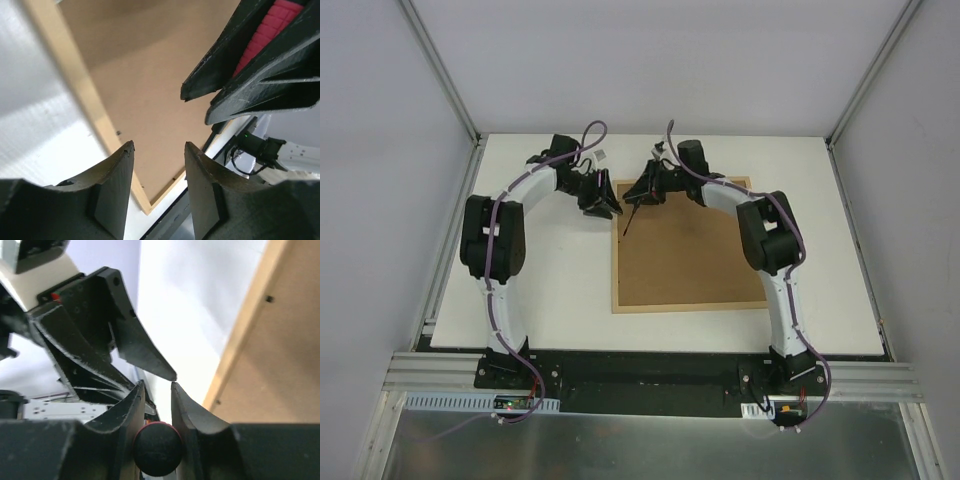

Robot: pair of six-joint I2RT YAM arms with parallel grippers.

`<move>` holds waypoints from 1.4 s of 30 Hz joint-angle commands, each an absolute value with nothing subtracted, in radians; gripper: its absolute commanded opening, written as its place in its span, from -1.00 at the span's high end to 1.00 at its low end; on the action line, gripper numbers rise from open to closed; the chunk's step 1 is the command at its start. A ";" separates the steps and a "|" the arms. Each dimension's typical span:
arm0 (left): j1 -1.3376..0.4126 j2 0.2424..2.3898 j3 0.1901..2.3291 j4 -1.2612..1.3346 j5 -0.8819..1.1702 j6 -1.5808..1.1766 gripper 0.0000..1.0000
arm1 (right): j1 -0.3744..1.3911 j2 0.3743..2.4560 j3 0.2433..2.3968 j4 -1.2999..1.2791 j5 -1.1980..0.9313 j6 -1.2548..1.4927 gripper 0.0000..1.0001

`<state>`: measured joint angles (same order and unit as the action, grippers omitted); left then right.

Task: Take the photo out of the frame
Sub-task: Adjust the screwdriver.

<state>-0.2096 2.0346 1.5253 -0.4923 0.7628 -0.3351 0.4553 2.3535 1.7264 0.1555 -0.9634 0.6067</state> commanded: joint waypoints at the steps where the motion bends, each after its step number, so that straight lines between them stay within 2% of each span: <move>1: -0.230 1.980 1.589 -0.474 0.932 -0.291 0.13 | 0.419 2.198 1.658 0.468 -1.051 0.839 0.99; 9: -0.273 1.980 1.568 -0.399 1.112 -0.342 0.13 | 0.417 2.161 1.592 0.594 -1.065 0.914 0.99; 18: -0.221 1.970 1.528 -0.272 1.121 -0.494 0.17 | 0.405 2.154 1.526 0.912 -1.135 1.115 0.99; 31: -0.198 1.914 1.460 -0.046 1.224 -0.673 0.22 | 0.377 2.194 1.522 0.931 -1.124 1.108 0.99; 42: -0.298 1.899 1.427 0.044 1.275 -0.741 0.23 | 0.377 2.230 1.545 0.930 -1.117 1.111 0.99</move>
